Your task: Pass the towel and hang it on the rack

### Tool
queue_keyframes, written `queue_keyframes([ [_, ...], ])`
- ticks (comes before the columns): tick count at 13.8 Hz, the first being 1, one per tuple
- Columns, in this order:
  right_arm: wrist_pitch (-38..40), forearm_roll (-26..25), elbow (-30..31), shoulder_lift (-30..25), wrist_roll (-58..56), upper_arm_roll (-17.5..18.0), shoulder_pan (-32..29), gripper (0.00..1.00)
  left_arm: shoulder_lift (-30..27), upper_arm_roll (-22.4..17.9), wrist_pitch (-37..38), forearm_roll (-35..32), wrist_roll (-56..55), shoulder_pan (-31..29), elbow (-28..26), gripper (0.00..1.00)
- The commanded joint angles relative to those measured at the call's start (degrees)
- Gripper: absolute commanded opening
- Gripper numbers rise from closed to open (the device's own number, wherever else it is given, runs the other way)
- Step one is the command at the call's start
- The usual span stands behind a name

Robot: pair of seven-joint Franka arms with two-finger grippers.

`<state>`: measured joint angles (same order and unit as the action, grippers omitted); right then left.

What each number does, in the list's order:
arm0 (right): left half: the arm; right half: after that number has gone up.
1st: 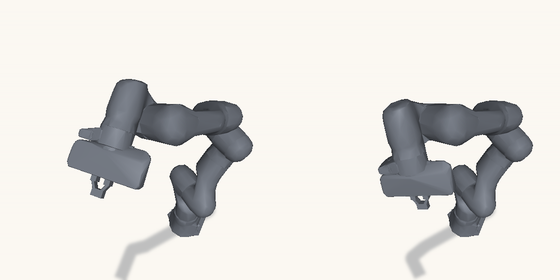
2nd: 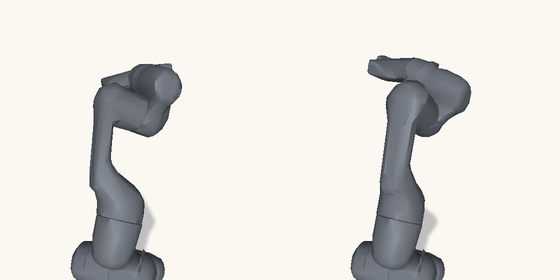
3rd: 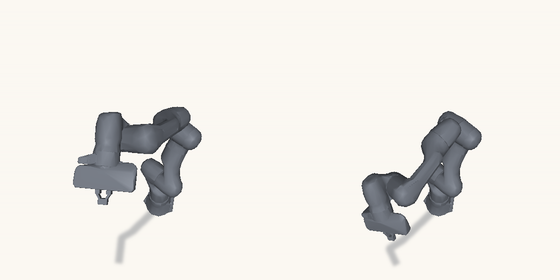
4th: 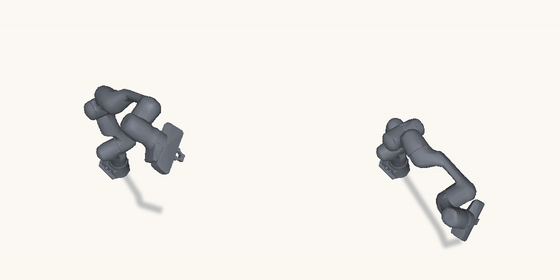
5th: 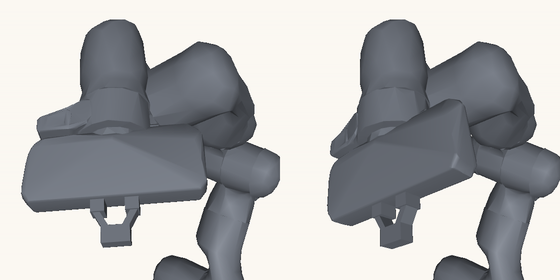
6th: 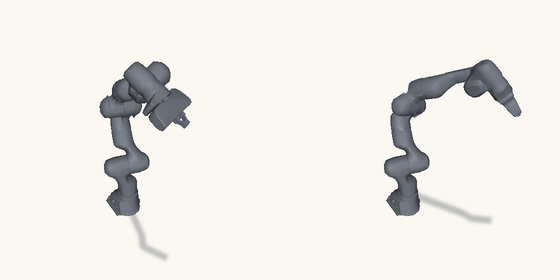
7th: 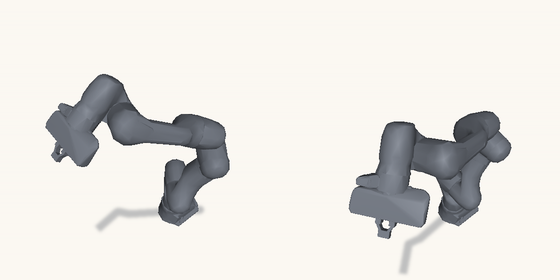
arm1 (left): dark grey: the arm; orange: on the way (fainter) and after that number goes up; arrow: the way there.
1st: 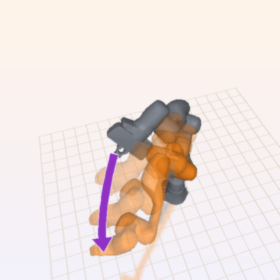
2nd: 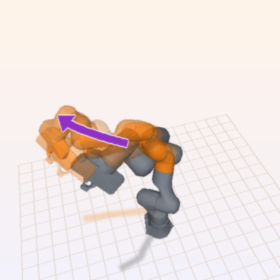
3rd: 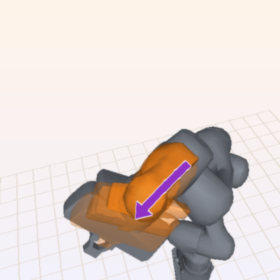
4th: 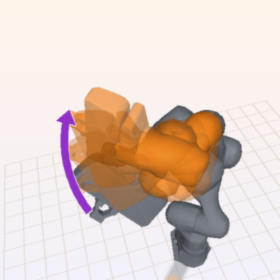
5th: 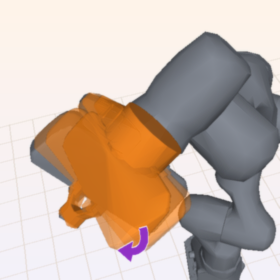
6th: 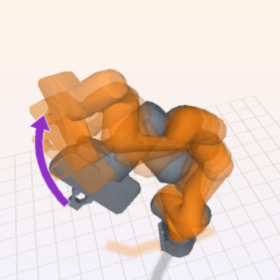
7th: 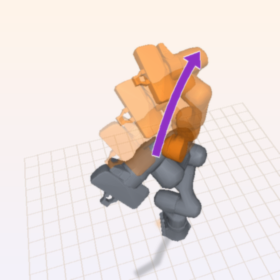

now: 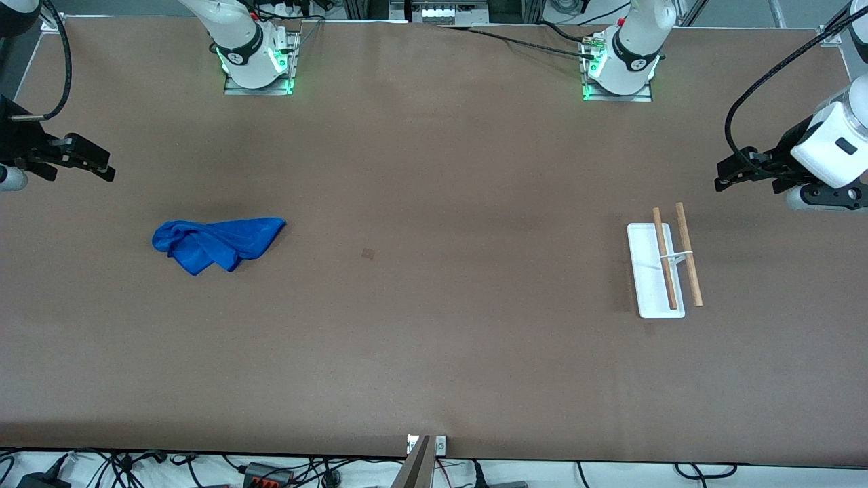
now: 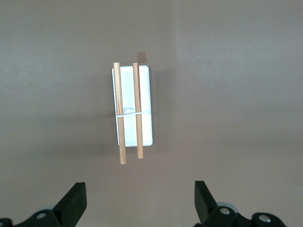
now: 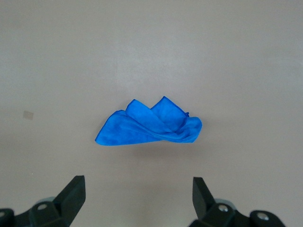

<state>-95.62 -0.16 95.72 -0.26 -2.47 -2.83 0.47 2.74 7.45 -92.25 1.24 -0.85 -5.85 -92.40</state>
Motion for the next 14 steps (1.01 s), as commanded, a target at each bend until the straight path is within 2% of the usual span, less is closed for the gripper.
queue_keyframes([
  [1,0.5,-0.6,-0.6,-0.1,0.3,0.2,0.1,1.0,0.9,-0.1,1.1,0.8,0.8,0.0,1.7,1.0],
  [14,1.1,-0.2,-0.4,0.2,0.4,0.1,0.1,1.0,1.2,-0.1,1.1,0.7,0.8,-0.2,1.8,1.0],
])
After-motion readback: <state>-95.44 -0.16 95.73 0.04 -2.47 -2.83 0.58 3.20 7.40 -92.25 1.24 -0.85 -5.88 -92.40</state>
